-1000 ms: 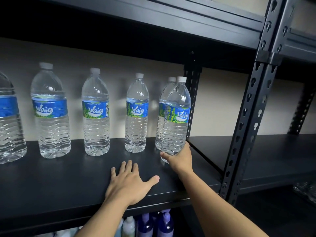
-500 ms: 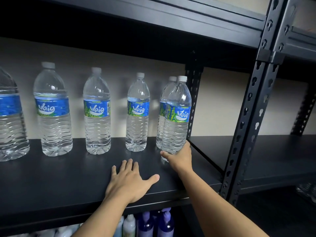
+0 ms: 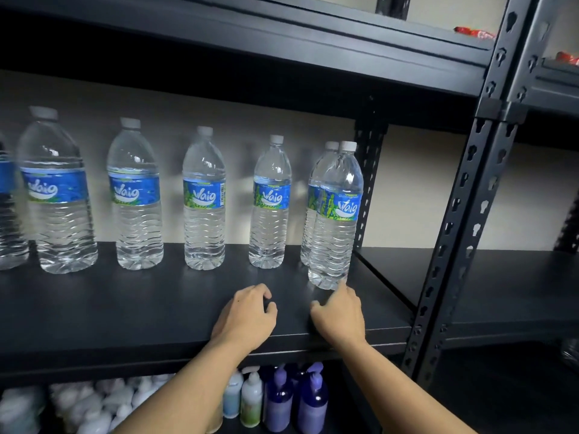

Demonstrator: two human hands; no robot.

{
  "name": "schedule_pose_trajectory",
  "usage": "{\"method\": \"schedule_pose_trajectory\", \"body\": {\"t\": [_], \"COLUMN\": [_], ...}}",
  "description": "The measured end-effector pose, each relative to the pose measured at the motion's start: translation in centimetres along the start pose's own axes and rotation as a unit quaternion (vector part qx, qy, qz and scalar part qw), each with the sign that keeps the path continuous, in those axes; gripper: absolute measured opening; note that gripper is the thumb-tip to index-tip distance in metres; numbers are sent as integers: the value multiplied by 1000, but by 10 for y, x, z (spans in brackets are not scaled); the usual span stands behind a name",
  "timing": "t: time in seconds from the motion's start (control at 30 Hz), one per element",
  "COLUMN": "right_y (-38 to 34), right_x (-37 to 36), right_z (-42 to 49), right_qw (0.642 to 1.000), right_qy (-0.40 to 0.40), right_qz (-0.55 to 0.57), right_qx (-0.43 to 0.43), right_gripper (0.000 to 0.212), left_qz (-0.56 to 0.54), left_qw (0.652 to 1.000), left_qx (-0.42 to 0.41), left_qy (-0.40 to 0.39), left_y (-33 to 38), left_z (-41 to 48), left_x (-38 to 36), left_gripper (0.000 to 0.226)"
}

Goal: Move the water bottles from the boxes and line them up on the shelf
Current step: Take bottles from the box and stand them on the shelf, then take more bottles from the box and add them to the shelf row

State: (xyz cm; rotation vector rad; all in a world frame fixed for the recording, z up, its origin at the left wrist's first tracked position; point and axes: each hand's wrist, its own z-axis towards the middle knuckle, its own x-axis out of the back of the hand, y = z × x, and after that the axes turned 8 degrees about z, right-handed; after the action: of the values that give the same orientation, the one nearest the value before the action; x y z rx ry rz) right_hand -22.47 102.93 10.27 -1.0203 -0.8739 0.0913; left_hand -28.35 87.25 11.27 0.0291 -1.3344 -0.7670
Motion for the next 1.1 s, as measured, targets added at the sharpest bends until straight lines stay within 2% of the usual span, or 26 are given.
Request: {"method": "schedule_pose_trajectory", "body": {"t": [0.17,0.27,0.33,0.43,0.5,0.63,0.7,0.8,0.9,1.0,1.1], "right_y": [-32,-62,-87,-127,-148,-177,-185,-189,-187,-183,-174], "right_x": [1,-5,-15,-41,-64,-109,-131,-165,-198,-224,-241], "right_z": [-54,-92,-129,-199,-251,-358,-406,-466,-513,-547,-575], "right_qw": [987,965,944,905,865,781,736,681,639,617,600], "right_qy": [-126,-205,-258,-364,-440,-558,-610,-669,-702,-718,-738], "right_qz": [-49,-71,-76,-40,-32,-17,-29,-62,-105,-134,-143], "right_qx": [87,146,191,218,241,280,293,291,297,292,273], "right_gripper": [47,41,38,33,33,38,40,42,36,37,49], "left_qz": [-46,-22,8,74,92,93,100,94,89,41,17], "left_qw": [997,997,999,995,983,936,905,864,838,811,787], "left_qx": [-25,-37,-14,58,154,338,413,489,527,568,603], "left_qy": [-50,-60,-51,-43,-44,-10,-15,-72,-111,-135,-130], "left_y": [-14,-35,-63,-125,-172,-258,-291,-335,-355,-373,-400], "left_z": [-32,-73,-116,-197,-261,-405,-478,-563,-608,-629,-653], "left_x": [38,80,112,162,190,225,232,224,208,182,153], "left_gripper": [19,28,28,26,25,6,9,36,32,40,65]}}
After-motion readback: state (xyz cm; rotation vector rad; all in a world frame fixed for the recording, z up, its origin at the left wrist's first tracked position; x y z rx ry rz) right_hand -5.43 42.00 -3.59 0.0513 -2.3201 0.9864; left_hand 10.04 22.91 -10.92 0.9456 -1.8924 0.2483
